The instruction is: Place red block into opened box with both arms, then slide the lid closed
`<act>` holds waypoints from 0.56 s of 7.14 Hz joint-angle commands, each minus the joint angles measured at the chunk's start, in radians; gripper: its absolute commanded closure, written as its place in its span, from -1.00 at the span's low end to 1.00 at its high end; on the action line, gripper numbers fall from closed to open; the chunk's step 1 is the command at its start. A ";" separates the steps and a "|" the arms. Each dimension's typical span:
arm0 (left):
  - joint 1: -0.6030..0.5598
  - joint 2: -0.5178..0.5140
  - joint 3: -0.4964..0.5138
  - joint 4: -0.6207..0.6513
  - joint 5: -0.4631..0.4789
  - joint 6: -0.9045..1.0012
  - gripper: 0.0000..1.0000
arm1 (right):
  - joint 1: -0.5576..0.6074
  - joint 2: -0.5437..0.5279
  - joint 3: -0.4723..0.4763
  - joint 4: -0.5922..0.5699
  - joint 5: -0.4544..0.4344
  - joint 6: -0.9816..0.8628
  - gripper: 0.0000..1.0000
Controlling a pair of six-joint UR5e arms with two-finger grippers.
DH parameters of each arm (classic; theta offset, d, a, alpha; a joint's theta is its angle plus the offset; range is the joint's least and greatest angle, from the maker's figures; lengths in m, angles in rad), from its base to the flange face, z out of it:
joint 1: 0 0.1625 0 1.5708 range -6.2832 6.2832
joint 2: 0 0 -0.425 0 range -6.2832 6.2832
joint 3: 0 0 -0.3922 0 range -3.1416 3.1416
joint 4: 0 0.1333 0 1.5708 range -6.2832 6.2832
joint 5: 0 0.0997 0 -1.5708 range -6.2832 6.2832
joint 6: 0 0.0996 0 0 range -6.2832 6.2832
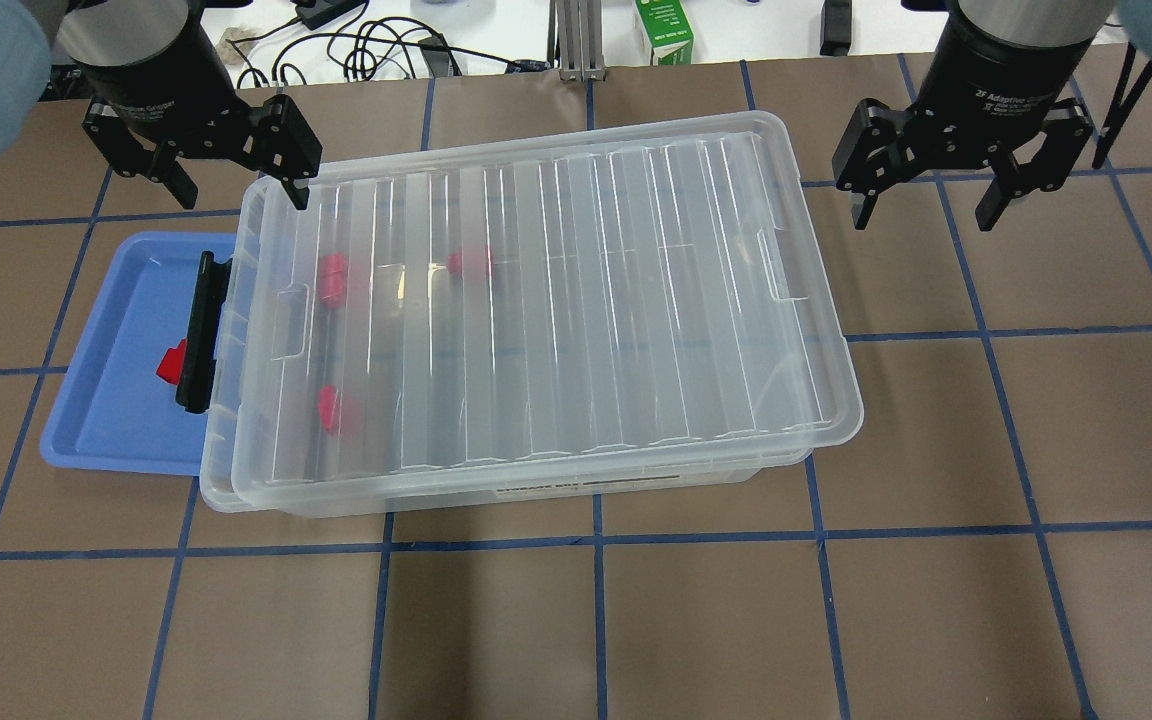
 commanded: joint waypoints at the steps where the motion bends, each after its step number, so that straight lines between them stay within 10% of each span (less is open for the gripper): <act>1: 0.001 -0.001 0.000 0.000 0.000 0.000 -1.00 | 0.000 0.000 0.005 -0.002 0.001 0.000 -1.00; 4: -0.001 0.000 0.000 0.000 0.000 0.000 -1.00 | 0.000 0.006 0.008 -0.011 0.007 0.000 -1.00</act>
